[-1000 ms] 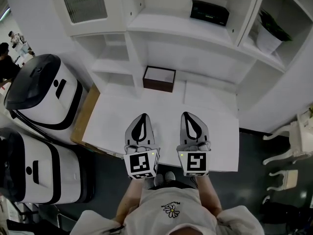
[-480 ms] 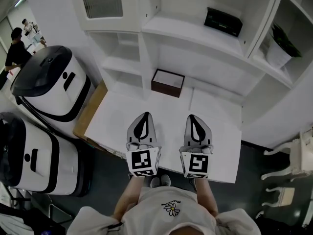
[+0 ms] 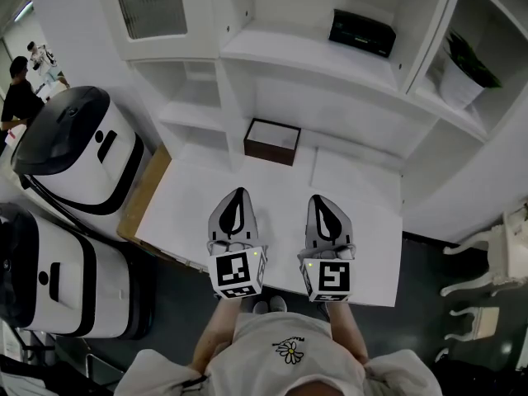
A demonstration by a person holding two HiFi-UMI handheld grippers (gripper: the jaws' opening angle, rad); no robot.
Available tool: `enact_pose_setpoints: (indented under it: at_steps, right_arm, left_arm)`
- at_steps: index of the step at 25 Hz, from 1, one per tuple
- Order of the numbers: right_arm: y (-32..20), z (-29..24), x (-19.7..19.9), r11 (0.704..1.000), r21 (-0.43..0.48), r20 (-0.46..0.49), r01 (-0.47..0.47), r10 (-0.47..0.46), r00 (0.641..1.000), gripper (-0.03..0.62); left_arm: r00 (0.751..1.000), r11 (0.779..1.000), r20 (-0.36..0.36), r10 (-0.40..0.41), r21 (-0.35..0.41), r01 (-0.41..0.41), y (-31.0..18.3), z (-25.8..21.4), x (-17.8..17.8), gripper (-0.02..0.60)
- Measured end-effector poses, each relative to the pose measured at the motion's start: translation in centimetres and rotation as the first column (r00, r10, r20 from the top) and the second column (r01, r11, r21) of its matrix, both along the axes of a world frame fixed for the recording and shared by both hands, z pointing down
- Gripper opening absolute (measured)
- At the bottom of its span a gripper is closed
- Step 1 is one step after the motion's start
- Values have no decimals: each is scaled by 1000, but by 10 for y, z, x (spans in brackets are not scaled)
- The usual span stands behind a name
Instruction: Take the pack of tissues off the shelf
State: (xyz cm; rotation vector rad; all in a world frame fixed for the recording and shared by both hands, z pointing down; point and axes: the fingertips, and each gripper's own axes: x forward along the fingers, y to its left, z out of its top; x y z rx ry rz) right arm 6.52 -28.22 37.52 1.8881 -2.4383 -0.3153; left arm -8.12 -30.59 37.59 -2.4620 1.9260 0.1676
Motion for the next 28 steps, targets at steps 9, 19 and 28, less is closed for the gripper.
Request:
enact_pose_setpoints:
  at_steps: [9,19,28]
  right_arm:
    - [-9,-65,19,993,115,-12,31,-30,999,63]
    - [-12,-179,36,946,323,-191,30,34,981,252]
    - [-47,-247,39,933,360,-412,31,129,902,425]
  left_arm:
    - [1000,999,24,20,33,-21,-14,-23,7,-2]
    - [998,993,43,47,110,-52,-33,-62,21,-2]
    - [995,988,56,83,126,-90,-42,-77,33,-2]
